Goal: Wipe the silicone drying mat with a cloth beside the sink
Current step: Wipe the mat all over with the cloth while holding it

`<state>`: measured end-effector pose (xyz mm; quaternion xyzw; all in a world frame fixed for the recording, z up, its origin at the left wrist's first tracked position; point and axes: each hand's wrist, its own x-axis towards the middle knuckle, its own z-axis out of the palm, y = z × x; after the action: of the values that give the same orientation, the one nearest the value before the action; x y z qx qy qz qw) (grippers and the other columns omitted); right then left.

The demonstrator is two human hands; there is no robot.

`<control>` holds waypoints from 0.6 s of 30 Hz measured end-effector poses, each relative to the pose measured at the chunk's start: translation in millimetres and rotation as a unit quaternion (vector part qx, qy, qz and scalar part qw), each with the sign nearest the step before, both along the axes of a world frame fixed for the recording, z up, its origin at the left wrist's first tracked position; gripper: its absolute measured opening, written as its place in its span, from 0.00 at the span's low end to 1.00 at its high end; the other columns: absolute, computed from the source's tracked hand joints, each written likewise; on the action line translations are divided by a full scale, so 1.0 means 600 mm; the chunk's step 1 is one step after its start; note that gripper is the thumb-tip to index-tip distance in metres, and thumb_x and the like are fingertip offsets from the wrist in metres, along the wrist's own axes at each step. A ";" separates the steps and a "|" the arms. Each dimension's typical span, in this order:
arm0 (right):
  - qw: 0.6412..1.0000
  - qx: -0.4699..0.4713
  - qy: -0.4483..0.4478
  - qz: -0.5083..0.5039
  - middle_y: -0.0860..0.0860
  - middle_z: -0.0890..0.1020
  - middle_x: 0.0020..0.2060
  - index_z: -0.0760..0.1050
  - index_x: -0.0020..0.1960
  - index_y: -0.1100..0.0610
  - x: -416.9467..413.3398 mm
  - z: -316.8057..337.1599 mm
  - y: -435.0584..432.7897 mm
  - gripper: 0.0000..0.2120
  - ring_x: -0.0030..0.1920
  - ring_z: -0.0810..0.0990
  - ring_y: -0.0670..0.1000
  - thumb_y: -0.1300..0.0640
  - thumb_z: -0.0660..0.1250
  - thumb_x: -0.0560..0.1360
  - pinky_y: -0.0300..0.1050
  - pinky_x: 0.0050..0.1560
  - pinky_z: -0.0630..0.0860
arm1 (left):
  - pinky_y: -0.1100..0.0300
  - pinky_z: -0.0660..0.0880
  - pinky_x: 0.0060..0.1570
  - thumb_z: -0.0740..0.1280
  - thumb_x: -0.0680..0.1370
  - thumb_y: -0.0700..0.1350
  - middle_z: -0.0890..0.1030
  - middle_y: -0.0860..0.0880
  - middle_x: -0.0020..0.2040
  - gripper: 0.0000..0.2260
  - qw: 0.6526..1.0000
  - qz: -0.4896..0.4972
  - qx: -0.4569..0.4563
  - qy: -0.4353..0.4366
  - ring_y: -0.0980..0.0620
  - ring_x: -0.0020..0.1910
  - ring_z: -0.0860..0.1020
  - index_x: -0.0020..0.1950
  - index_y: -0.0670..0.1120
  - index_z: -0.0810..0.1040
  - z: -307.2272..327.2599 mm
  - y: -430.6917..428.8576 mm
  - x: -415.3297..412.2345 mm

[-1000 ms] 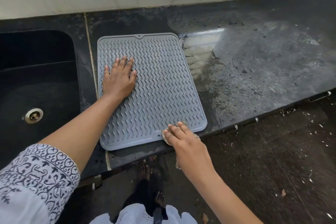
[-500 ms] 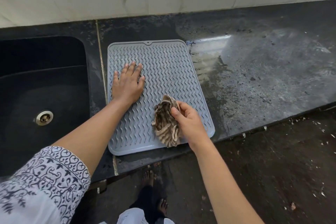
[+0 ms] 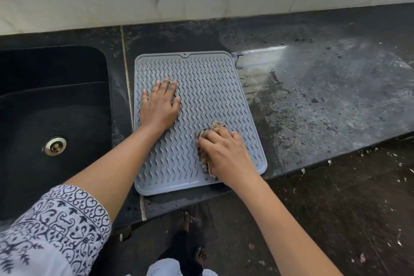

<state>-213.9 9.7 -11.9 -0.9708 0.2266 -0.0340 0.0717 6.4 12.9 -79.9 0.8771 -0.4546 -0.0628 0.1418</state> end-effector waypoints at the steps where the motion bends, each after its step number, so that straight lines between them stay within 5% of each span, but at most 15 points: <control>1: 1.000 -0.010 -0.019 0.006 0.51 0.80 0.46 0.77 0.53 0.54 -0.004 0.005 -0.007 0.19 0.50 0.77 0.56 0.65 0.72 0.63 0.52 0.45 0.72 | 0.45 0.43 0.73 0.50 0.81 0.55 0.54 0.51 0.78 0.24 1.000 0.001 0.000 -0.001 0.51 0.77 0.51 0.77 0.53 0.55 0.000 0.000 0.000; 4: 1.000 0.009 -0.010 0.024 0.49 0.79 0.40 0.77 0.48 0.54 -0.041 0.019 -0.026 0.19 0.43 0.77 0.55 0.66 0.73 0.60 0.50 0.42 0.73 | 0.45 0.43 0.73 0.50 0.81 0.55 0.54 0.51 0.78 0.24 1.000 0.002 -0.002 0.004 0.51 0.77 0.51 0.77 0.53 0.55 -0.001 0.000 0.000; 8: 0.994 0.085 0.064 0.004 0.47 0.77 0.55 0.77 0.49 0.48 -0.124 0.031 -0.042 0.11 0.58 0.74 0.51 0.58 0.70 0.68 0.53 0.53 0.75 | 0.45 0.43 0.73 0.50 0.81 0.55 0.54 0.51 0.78 0.24 1.000 0.002 -0.006 0.000 0.51 0.77 0.51 0.77 0.53 0.55 -0.001 -0.001 -0.001; 11: 0.985 0.137 -0.076 -0.079 0.45 0.77 0.60 0.78 0.47 0.48 -0.131 0.040 -0.019 0.09 0.62 0.73 0.47 0.47 0.61 0.72 0.53 0.58 0.74 | 0.45 0.42 0.73 0.50 0.81 0.55 0.54 0.51 0.78 0.24 1.000 0.003 -0.005 0.000 0.51 0.77 0.50 0.77 0.53 0.55 -0.001 -0.002 0.000; 13: 0.979 0.136 -0.088 -0.120 0.47 0.67 0.70 0.74 0.60 0.46 -0.090 0.028 -0.003 0.19 0.71 0.63 0.49 0.39 0.57 0.74 0.54 0.68 0.62 | 0.45 0.42 0.73 0.50 0.81 0.55 0.54 0.51 0.78 0.24 1.000 0.004 -0.004 0.001 0.51 0.77 0.50 0.77 0.53 0.55 -0.002 -0.001 0.000; 15: 0.985 0.117 0.009 -0.123 0.49 0.46 0.77 0.56 0.73 0.41 -0.041 -0.015 0.012 0.30 0.76 0.42 0.54 0.33 0.53 0.74 0.59 0.72 0.45 | 0.45 0.42 0.73 0.50 0.81 0.55 0.54 0.51 0.78 0.24 1.000 0.005 -0.003 0.003 0.51 0.77 0.50 0.77 0.53 0.55 -0.001 -0.001 0.000; 16: 0.986 0.103 0.036 -0.127 0.50 0.43 0.77 0.51 0.75 0.40 -0.023 -0.040 0.019 0.31 0.76 0.39 0.57 0.34 0.52 0.74 0.62 0.72 0.43 | 0.45 0.42 0.73 0.50 0.81 0.55 0.54 0.51 0.78 0.24 1.000 0.006 -0.003 0.006 0.51 0.77 0.50 0.77 0.53 0.55 -0.001 -0.001 0.000; 18: 0.984 0.105 0.024 -0.145 0.53 0.55 0.76 0.57 0.74 0.45 -0.015 -0.070 0.025 0.28 0.75 0.50 0.62 0.42 0.57 0.76 0.65 0.70 0.55 | 0.45 0.42 0.73 0.50 0.81 0.55 0.54 0.52 0.78 0.24 1.000 0.006 -0.001 0.008 0.51 0.77 0.50 0.77 0.53 0.55 0.000 -0.001 -0.001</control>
<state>-222.7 24.7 -54.1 -0.9154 0.3686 0.0035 0.1618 5.8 12.4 -80.0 0.8789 -0.4487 -0.0682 0.1470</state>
